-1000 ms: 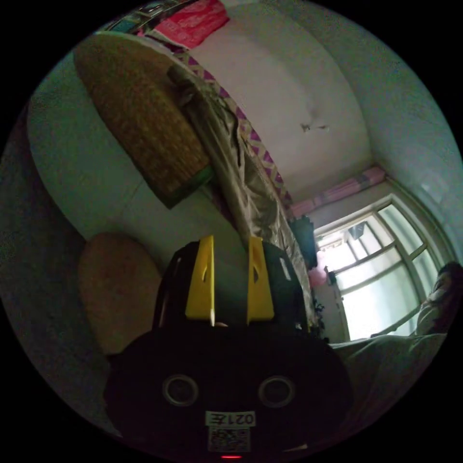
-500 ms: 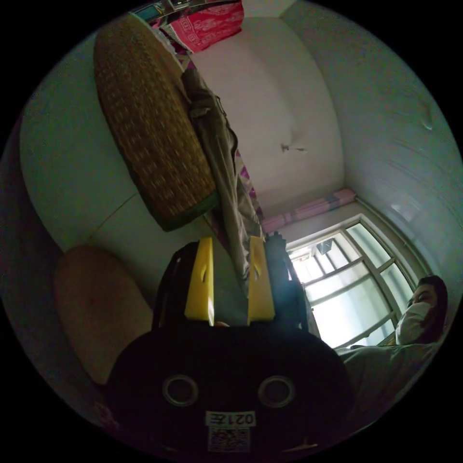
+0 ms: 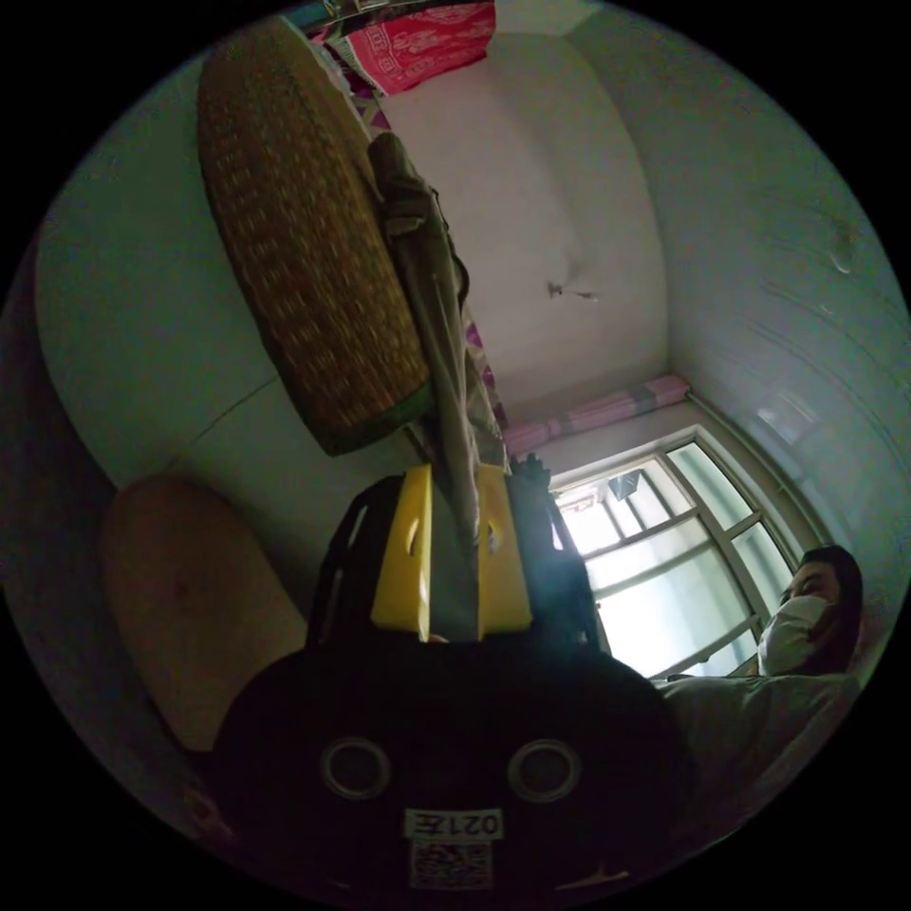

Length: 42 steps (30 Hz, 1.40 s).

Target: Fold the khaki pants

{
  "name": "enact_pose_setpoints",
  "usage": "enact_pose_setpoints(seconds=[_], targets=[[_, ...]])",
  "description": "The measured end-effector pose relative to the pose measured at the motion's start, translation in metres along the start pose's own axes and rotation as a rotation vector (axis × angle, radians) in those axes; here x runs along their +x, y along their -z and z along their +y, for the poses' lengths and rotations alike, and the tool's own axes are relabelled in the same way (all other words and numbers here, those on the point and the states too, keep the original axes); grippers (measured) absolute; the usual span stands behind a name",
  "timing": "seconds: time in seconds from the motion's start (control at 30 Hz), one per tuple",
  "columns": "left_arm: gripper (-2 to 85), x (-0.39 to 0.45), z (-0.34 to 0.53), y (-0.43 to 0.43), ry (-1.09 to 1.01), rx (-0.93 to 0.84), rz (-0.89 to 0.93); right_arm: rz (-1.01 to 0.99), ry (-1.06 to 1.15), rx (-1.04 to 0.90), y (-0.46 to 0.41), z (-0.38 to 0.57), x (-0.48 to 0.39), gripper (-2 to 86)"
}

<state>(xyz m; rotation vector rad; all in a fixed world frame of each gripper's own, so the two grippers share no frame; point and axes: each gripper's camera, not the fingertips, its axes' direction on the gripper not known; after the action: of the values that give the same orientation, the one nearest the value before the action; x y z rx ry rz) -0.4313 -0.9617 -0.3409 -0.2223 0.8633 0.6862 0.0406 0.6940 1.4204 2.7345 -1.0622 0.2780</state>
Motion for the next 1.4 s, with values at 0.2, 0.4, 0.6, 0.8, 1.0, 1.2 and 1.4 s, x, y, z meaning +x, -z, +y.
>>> enact_pose_setpoints(seconds=[0.2,0.4,0.6,0.8,1.0,1.2,1.4], targets=[[8.2,-0.002,-0.011,-0.022,-0.007,-0.008,0.041,-0.002,-0.013,-0.007,-0.004,-0.012,0.018,-0.6],[8.4,0.003,-0.015,-0.041,-0.017,-0.045,0.052,-0.009,-0.021,-0.006,-0.013,-0.020,0.038,-0.6],[8.0,0.007,-0.027,-0.069,-0.031,-0.057,-0.022,-0.013,-0.030,0.000,-0.030,-0.027,0.060,-0.6],[5.5,-0.001,-0.038,-0.128,-0.036,-0.071,0.019,-0.011,-0.033,-0.003,-0.056,-0.033,0.082,-0.6],[-0.7,0.005,-0.036,-0.174,-0.047,-0.083,-0.020,0.000,-0.025,-0.005,-0.085,-0.034,0.093,-0.6],[-0.9,0.077,-0.069,-0.238,-0.269,-0.128,-0.078,-0.019,0.128,-0.056,-0.148,-0.054,0.045,-0.6],[-0.9,0.167,-0.147,-0.355,-0.499,-0.247,-0.172,0.005,0.303,-0.172,-0.275,-0.137,-0.017,-0.6]])
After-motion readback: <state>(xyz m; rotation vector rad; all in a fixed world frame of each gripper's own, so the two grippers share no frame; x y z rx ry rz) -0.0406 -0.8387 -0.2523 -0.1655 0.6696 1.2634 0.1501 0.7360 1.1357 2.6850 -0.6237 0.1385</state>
